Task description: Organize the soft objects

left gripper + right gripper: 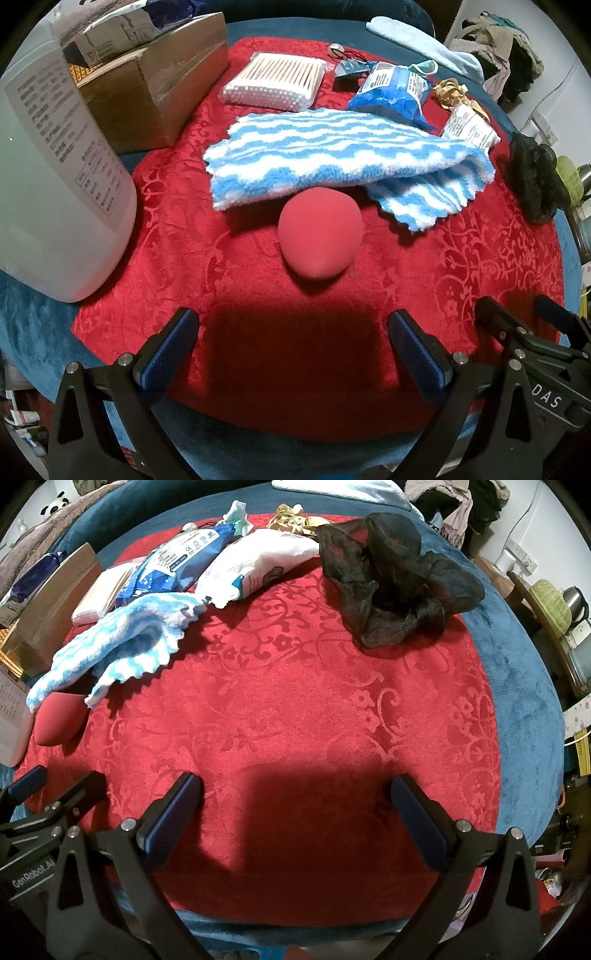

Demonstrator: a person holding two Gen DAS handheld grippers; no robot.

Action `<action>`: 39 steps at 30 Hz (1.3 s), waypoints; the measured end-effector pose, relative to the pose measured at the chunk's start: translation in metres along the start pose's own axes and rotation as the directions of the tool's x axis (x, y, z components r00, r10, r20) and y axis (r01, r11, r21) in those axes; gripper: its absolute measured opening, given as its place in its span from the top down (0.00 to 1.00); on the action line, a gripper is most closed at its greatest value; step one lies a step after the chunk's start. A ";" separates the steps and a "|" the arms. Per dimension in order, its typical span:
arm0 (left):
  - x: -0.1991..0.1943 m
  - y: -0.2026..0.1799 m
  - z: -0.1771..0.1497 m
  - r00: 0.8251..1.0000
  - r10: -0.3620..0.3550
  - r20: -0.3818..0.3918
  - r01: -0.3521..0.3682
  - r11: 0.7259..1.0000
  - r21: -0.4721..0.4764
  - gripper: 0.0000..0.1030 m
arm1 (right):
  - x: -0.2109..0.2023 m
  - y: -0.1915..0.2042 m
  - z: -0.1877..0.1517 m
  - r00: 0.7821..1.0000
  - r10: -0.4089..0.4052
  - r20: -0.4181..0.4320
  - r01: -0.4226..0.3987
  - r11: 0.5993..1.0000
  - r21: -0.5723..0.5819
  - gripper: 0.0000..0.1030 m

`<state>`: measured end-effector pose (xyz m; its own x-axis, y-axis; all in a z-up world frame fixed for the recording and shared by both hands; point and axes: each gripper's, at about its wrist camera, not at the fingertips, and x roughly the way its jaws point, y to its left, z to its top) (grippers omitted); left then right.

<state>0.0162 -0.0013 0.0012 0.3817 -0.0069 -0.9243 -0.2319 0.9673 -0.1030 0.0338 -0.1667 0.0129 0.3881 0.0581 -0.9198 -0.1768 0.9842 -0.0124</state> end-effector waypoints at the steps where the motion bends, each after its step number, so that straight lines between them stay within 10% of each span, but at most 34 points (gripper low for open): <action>1: 0.001 -0.001 0.001 1.000 0.001 -0.004 -0.001 1.000 0.001 0.00 | 0.001 0.000 0.000 1.000 0.000 0.000 0.000 1.000 0.000 0.00; 39: 0.010 0.007 0.014 0.998 0.003 -0.064 -0.006 0.999 -0.033 0.00 | 0.004 -0.002 0.003 1.000 -0.006 -0.024 0.007 1.000 0.021 0.00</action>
<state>0.0305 0.0090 -0.0042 0.3230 -0.0197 -0.9462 -0.2638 0.9583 -0.1100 0.0387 -0.1678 0.0109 0.3670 0.0476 -0.9290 -0.1548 0.9879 -0.0105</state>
